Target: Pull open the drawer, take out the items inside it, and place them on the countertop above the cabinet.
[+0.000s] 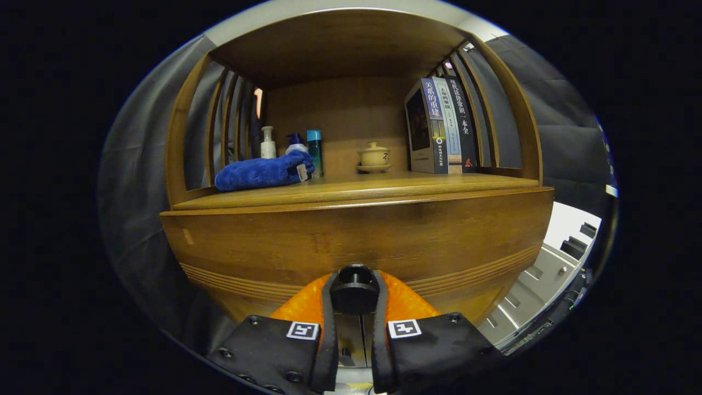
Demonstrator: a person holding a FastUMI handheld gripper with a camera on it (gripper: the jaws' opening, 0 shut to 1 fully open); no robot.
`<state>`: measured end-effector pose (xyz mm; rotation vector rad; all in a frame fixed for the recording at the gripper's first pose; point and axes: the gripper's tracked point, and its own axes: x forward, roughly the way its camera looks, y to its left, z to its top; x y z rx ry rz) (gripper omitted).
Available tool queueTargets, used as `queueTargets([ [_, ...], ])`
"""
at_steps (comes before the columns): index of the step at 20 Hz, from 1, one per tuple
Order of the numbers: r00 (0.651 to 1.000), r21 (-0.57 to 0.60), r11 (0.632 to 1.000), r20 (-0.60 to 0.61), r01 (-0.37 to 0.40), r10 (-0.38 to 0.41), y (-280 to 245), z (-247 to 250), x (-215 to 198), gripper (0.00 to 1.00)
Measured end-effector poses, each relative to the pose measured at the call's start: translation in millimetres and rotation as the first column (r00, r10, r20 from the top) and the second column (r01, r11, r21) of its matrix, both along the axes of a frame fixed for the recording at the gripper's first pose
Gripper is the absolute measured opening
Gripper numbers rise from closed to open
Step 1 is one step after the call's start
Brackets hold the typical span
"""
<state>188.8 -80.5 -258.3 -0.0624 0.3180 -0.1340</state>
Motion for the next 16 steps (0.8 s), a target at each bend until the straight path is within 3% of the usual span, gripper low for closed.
queueTargets([
  [16,0.999,0.027,0.999,-0.044,-0.023,0.024,21,12,-178,0.32],
])
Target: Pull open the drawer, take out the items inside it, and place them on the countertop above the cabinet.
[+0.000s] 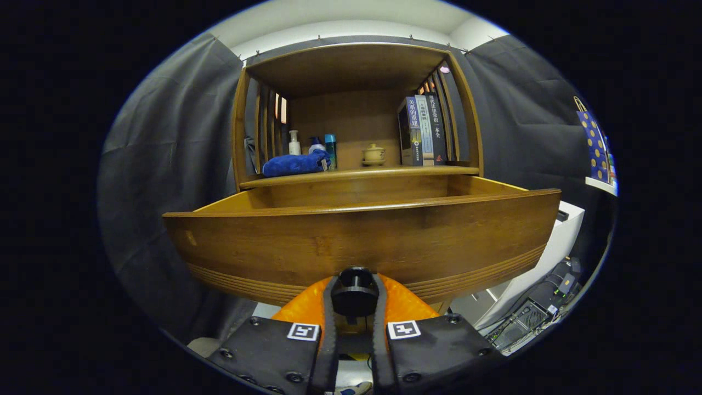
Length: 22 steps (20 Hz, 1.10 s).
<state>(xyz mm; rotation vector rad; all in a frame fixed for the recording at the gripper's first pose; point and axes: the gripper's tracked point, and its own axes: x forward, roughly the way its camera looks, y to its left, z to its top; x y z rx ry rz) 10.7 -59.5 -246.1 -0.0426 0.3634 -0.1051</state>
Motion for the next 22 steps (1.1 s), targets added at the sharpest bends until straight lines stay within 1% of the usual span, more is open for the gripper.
queueTargets([
  [2,1.0,-0.018,1.0,-0.018,-0.005,0.005,0,-4,-12,0.32],
  [4,1.0,-0.004,1.0,-0.019,0.0,0.0,1,-3,-14,0.32],
  [6,1.0,-0.019,1.0,-0.006,0.0,0.0,1,-4,-15,0.32],
  [8,1.0,-0.03,0.999,0.005,0.01,-0.01,1,-5,-16,0.35],
  [11,1.0,-0.034,0.999,0.026,0.009,-0.008,5,-3,-13,0.51],
  [13,0.998,-0.022,1.0,0.057,-0.019,0.021,16,8,-13,0.61],
  [16,0.996,-0.039,0.998,0.069,-0.055,0.058,27,17,-32,0.76],
  [18,0.986,-0.07,0.994,0.137,-0.086,0.095,33,57,-34,0.86],
  [20,0.968,-0.101,0.987,0.208,-0.124,0.142,44,120,-18,0.96],
  [22,0.952,-0.174,0.974,0.242,-0.146,0.186,47,182,13,0.96],
])
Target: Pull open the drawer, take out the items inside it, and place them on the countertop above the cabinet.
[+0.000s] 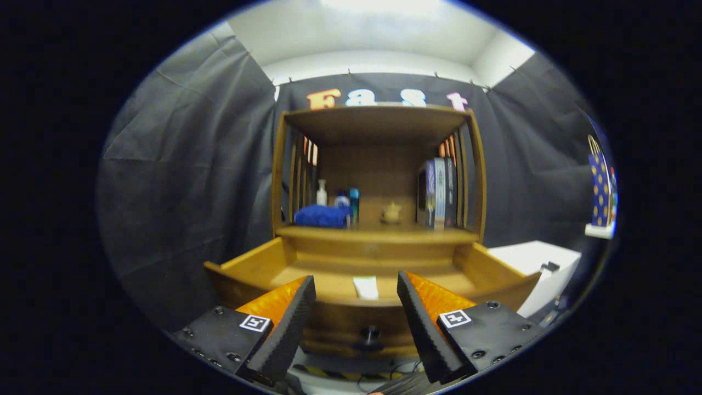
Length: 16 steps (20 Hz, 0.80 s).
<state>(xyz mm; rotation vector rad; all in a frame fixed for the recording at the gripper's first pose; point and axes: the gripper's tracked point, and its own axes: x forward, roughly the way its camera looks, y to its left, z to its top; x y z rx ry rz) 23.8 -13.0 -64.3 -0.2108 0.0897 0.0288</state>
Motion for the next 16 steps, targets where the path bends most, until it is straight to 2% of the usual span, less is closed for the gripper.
queueTargets([
  [3,0.997,-0.061,0.996,-0.009,-0.071,0.07,16,63,56,0.97],
  [5,0.995,-0.059,0.995,-0.065,-0.081,0.077,22,81,87,0.98],
  [7,0.981,-0.045,0.996,-0.18,-0.076,0.067,23,72,126,0.98],
  [9,0.947,-0.061,0.997,-0.32,-0.045,0.023,16,38,161,0.99],
  [11,0.878,-0.071,0.997,-0.478,-0.007,-0.028,5,-11,178,0.99],
  [12,0.827,-0.065,0.998,-0.56,0.007,-0.042,2,-44,177,0.99],
  [14,0.704,-0.063,0.997,-0.706,0.045,-0.076,-6,-104,164,0.99],
  [16,0.623,-0.079,0.993,-0.774,0.085,-0.115,-14,-143,157,1.0],
])
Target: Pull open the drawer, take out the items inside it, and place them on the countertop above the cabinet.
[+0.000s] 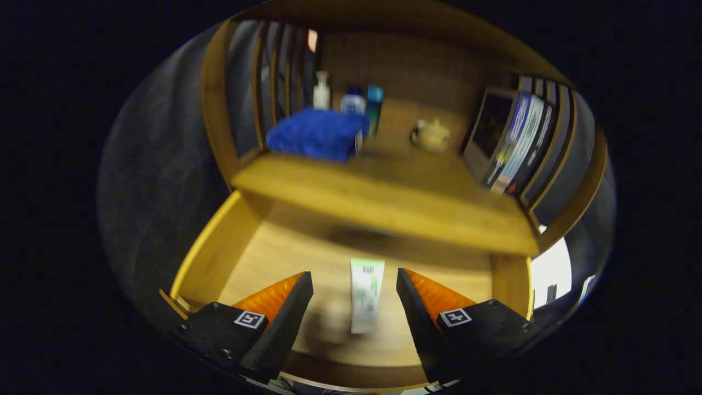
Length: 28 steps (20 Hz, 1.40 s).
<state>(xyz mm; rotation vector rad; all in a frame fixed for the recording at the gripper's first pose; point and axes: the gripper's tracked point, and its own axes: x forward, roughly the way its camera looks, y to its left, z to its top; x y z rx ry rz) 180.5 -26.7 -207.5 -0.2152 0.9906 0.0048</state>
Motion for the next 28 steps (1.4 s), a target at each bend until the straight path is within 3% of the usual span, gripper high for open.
queueTargets([
  [5,0.972,0.026,0.99,-0.195,0.137,-0.129,-17,-59,-14,0.98],
  [8,0.952,-0.017,0.991,-0.274,0.136,-0.136,-36,-79,-26,0.98],
  [12,0.937,0.012,0.985,-0.31,0.172,-0.16,-39,-88,-32,0.63],
  [15,0.945,0.007,0.978,-0.258,0.208,-0.199,-34,-81,-33,0.46],
  [17,0.952,0.079,0.976,-0.245,0.205,-0.181,-32,-71,-32,0.41],
  [24,0.983,0.236,0.961,-0.145,0.142,-0.11,-32,-12,-25,0.41],
  [28,0.99,0.281,0.951,0.014,0.131,-0.141,-44,47,41,0.41],
])
